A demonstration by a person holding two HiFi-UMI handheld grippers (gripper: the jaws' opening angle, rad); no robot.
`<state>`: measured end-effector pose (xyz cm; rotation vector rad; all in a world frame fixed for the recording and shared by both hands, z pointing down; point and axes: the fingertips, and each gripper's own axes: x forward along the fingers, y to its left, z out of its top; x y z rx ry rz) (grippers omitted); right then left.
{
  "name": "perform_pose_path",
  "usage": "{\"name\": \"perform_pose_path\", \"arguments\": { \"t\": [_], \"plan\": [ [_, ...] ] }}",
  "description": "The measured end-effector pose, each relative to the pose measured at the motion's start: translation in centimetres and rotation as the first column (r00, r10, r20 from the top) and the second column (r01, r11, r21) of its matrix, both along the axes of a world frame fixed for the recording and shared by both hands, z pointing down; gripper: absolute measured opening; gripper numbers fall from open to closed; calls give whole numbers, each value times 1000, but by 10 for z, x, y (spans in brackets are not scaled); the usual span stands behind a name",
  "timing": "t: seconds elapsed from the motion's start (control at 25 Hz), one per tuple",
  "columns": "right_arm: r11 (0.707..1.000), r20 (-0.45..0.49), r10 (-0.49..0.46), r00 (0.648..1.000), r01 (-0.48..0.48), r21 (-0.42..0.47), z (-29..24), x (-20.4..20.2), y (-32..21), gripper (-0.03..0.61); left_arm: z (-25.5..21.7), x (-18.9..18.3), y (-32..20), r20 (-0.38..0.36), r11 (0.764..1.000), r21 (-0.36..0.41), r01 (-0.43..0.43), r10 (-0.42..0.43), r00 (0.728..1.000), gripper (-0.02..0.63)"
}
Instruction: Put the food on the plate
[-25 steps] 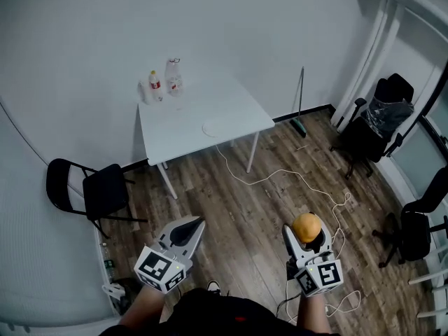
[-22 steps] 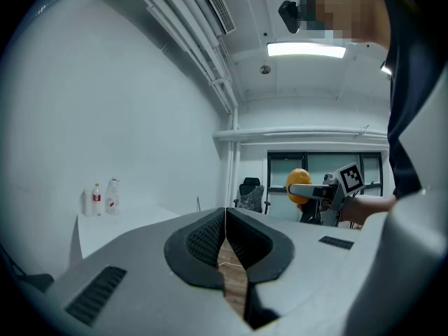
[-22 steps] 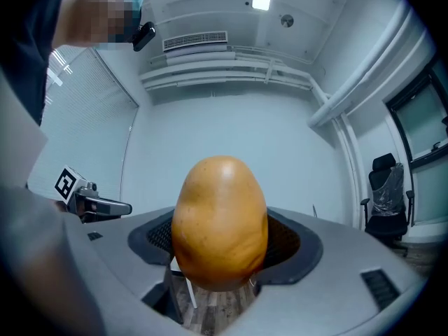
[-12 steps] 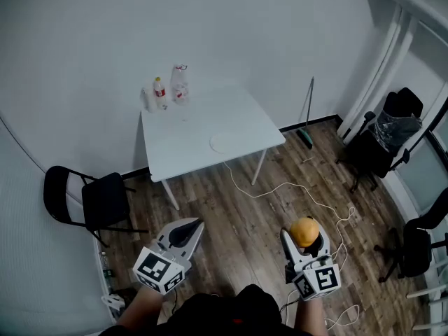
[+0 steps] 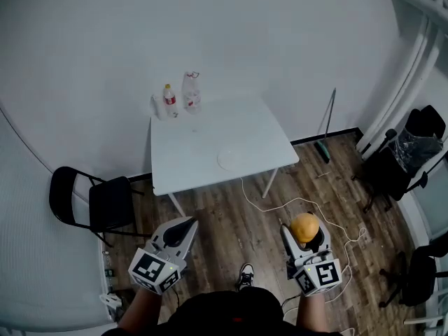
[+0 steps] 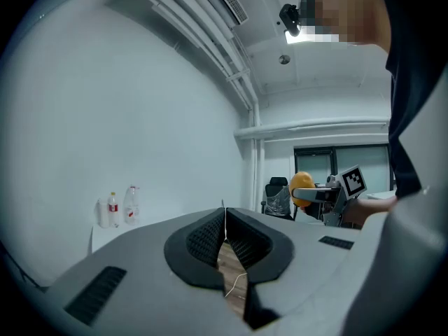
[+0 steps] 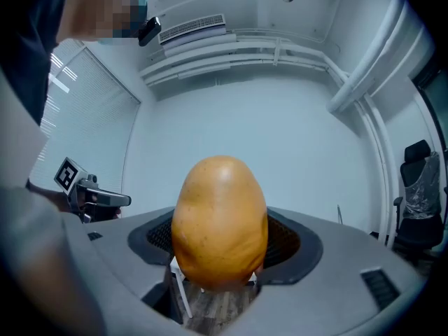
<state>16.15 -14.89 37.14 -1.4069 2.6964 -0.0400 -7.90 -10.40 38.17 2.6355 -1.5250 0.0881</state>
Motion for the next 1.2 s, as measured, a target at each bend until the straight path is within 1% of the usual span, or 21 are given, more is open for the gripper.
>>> {"name": "perform_pose_path", "arguments": {
  "t": [0.08, 0.24, 0.32, 0.48, 0.6, 0.8, 0.88, 0.96, 1.08, 1.2],
  "plan": [
    [1000, 8, -24, 1000, 24, 7, -5, 8, -31, 339, -2, 6, -28, 6, 1000, 0, 26, -26, 1000, 25],
    [999, -18, -49, 999, 49, -7, 3, 33, -90, 339, -3, 28, -86, 0, 997, 8, 74, -74, 997, 25],
    [998, -17, -69, 997, 69, -10, 5, 41, -116, 339, -4, 40, -110, 2, 996, 6, 90, -90, 996, 25],
    [991, 19, -134, 991, 134, -1, 5, 48, -156, 339, 2, 58, -143, 19, 993, -5, 119, -119, 993, 25],
    [987, 16, -155, 988, 156, -28, 19, 54, -183, 339, 5, 68, -160, 36, 990, -10, 140, -139, 990, 25],
    [980, 30, -187, 982, 188, -64, 35, 41, -217, 339, 10, 59, -182, 56, 983, -34, 180, -178, 982, 25],
    [978, 28, -199, 980, 200, -65, 36, 31, -228, 339, 13, 53, -191, 55, 982, -46, 184, -182, 982, 25],
    [976, 21, -206, 978, 207, -64, 38, 22, -239, 339, 15, 47, -204, 53, 983, -42, 180, -178, 983, 25],
    [980, 7, -188, 982, 188, -70, 40, 11, -262, 339, 17, 34, -228, 42, 985, -35, 166, -165, 985, 25],
    [986, -1, -149, 989, 148, -82, 41, -6, -290, 339, 18, 7, -254, 26, 985, -36, 168, -167, 986, 25]
  ]
}}
